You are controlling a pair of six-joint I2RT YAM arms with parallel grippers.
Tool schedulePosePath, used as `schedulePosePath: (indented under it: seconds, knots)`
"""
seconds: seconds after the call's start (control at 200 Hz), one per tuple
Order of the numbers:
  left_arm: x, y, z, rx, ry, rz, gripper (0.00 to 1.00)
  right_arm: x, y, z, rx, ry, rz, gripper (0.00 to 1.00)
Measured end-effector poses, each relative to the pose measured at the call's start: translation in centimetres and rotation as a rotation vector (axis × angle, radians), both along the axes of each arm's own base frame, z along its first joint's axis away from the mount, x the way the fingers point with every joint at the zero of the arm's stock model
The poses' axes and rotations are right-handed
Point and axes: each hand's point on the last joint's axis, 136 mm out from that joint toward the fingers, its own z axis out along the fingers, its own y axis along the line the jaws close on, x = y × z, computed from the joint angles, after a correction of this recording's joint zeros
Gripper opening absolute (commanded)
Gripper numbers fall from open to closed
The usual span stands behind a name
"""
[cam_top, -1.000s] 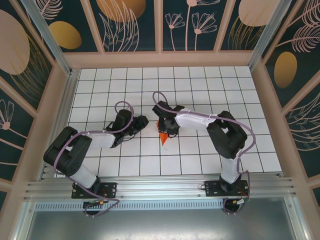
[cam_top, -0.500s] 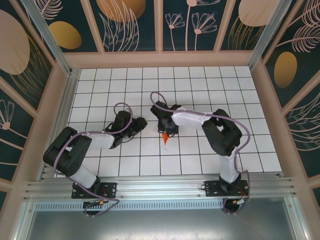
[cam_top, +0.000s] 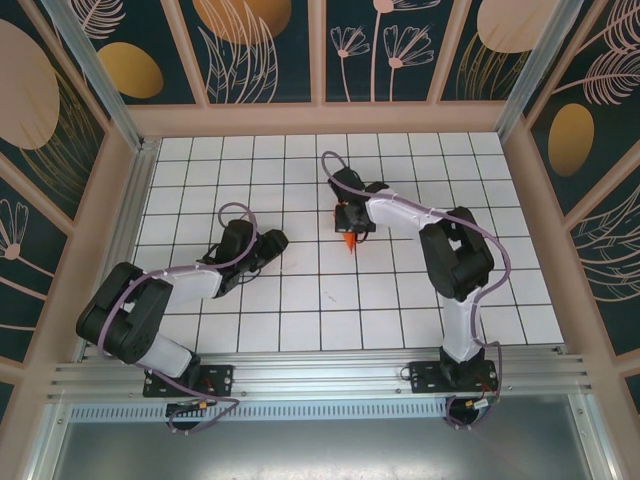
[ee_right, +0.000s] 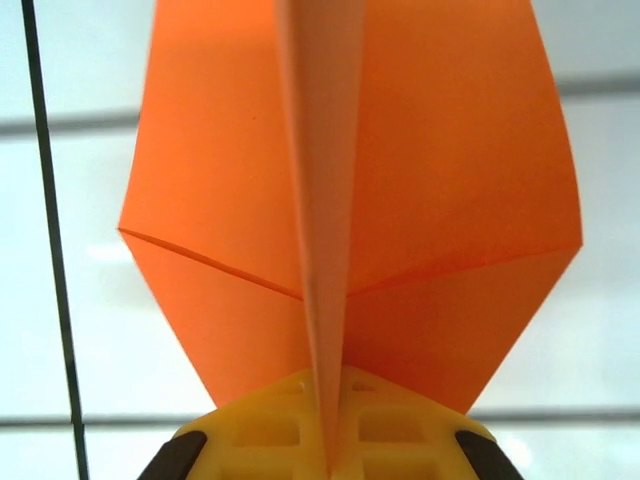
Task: Fold a paper plane with a square sheet of paper (pick it up from the middle)
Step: Move the paper plane to the top-center of the table.
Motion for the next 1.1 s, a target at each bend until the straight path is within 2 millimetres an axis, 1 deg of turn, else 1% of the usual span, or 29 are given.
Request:
schedulePosePath:
  seconds: [0.095, 0.16, 0.23, 0.31, 0.41, 0.626, 0.721, 0.856, 0.931, 0.966, 1.026, 1.101]
  knots:
    - [0.0, 0.5, 0.0, 0.022, 0.003, 0.012, 0.58, 3.1, -0.6, 0.3, -0.003, -0.038, 0.011, 0.06]
    - [0.0, 0.8, -0.1, 0.038, 0.006, 0.019, 0.59, 4.6, -0.9, -0.2, -0.01, -0.045, 0.02, 0.07]
    - [0.0, 1.1, -0.2, 0.054, 0.011, 0.026, 0.61, 5.5, -1.2, -1.3, -0.019, -0.034, 0.028, 0.09]
    - [0.2, 1.3, -0.2, 0.071, 0.012, 0.033, 0.64, 6.0, -1.5, -2.4, -0.029, -0.018, 0.036, 0.15]
    - [0.2, 1.6, -0.3, 0.091, 0.017, 0.041, 0.66, 6.1, -1.6, -3.2, -0.039, -0.004, 0.051, 0.2]
    - [0.5, 2.0, -0.2, 0.128, 0.02, 0.052, 0.69, 6.5, -1.3, -2.5, -0.033, -0.016, 0.058, 0.23]
    - [0.8, 2.1, 0.3, 0.145, 0.011, 0.055, 0.71, 6.7, -1.3, -2.0, -0.035, -0.019, 0.055, 0.29]
    - [1.4, 2.6, 1.8, 0.176, -0.018, 0.068, 0.75, 7.5, -1.4, -0.2, -0.037, -0.054, 0.032, 0.39]
    - [2.0, 3.1, 3.0, 0.197, -0.041, 0.085, 0.79, 7.4, -1.8, 1.3, -0.043, -0.075, 0.017, 0.48]
    - [2.3, 3.4, 3.7, 0.209, -0.056, 0.096, 0.81, 7.5, -2.0, 2.5, -0.043, -0.099, 0.006, 0.54]
    - [2.9, 4.2, 5.0, 0.231, -0.085, 0.119, 0.85, 7.6, -2.4, 5.3, -0.034, -0.156, -0.016, 0.65]
    - [3.6, 5.6, 6.9, 0.266, -0.127, 0.163, 0.9, 7.2, -3.4, 10.2, -0.014, -0.258, -0.049, 0.77]
